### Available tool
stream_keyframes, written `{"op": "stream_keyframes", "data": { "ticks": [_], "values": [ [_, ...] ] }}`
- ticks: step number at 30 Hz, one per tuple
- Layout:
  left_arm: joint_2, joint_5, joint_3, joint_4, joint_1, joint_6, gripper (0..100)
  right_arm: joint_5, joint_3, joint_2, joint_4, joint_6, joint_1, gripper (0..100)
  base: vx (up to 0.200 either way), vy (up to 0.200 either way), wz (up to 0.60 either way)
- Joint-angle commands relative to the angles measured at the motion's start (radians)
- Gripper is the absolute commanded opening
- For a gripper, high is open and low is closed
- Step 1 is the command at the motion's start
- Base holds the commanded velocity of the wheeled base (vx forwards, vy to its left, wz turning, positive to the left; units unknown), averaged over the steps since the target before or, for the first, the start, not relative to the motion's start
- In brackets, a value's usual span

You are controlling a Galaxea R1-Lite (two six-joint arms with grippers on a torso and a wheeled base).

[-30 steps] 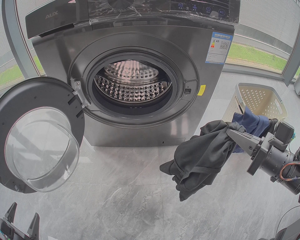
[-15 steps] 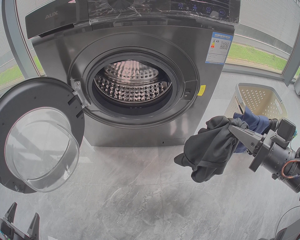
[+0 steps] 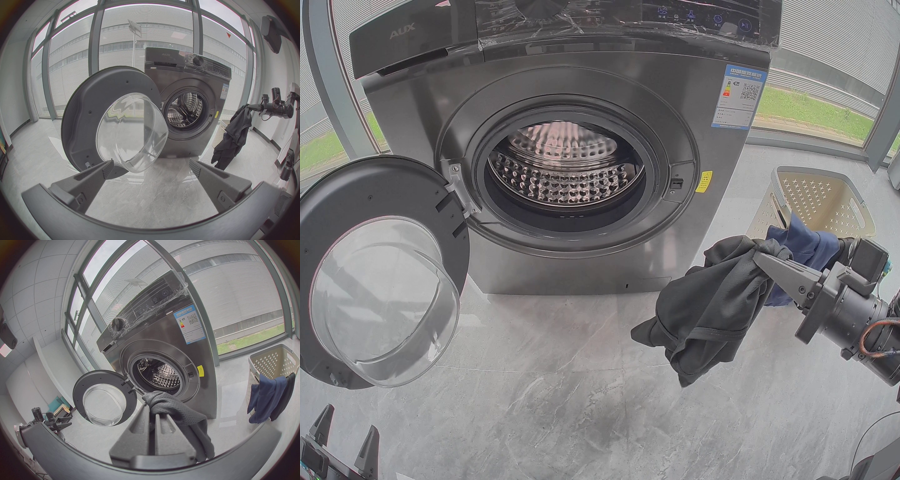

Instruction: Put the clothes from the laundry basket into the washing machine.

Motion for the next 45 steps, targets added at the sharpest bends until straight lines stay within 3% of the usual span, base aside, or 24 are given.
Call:
{"op": "stream_keyframes", "data": {
  "ticks": [1,14,20,24,28,30,33,35,36,37,40,45],
  "values": [
    [-0.017,0.001,0.016,0.0,0.001,0.0,100,0.001,-0.004,0.017,-0.001,0.0,0.009,0,0.0,0.0,0.0],
    [-0.018,-0.001,0.018,-0.001,0.001,0.012,100,0.001,-0.115,0.121,-0.001,-0.006,0.042,0,0.0,0.0,0.0],
    [-0.018,-0.012,0.018,0.0,0.006,0.044,100,0.005,-0.179,0.207,-0.017,-0.01,0.097,0,0.0,0.0,0.0],
    [-0.01,-0.016,0.018,-0.001,0.007,0.038,100,0.004,-0.207,0.261,-0.078,-0.013,0.111,0,0.0,0.0,0.0],
    [-0.018,-0.015,0.018,-0.003,0.006,0.058,100,0.004,-0.218,0.291,-0.09,-0.033,0.117,0,0.0,0.0,0.0],
    [-0.018,-0.021,0.007,-0.04,0.007,0.055,100,-0.003,-0.233,0.305,-0.09,-0.032,0.134,0,0.0,0.0,0.0],
    [0.003,-0.094,-0.093,-0.109,0.013,0.041,100,-0.027,-0.248,0.322,-0.092,-0.023,0.158,0,0.0,0.0,0.0],
    [0.039,-0.179,-0.12,-0.086,0.01,0.041,100,-0.038,-0.268,0.328,-0.092,-0.023,0.167,0,0.0,0.0,0.0],
    [0.039,-0.179,-0.12,-0.086,0.01,0.041,100,-0.038,-0.268,0.328,-0.092,-0.023,0.167,0,0.0,0.0,0.0],
    [0.082,-0.248,-0.123,-0.046,0.004,0.038,100,-0.041,-0.294,0.356,-0.095,-0.021,0.167,0,0.0,0.0,0.0],
    [0.201,-0.332,-0.1,-0.033,0.004,0.037,100,-0.042,-0.322,0.388,-0.128,-0.023,0.167,0,0.0,0.0,0.0],
    [0.39,-0.457,-0.107,-0.141,0.004,0.05,100,-0.045,-0.343,0.419,-0.158,-0.023,0.167,0,0.0,0.0,0.0]
  ]
}}
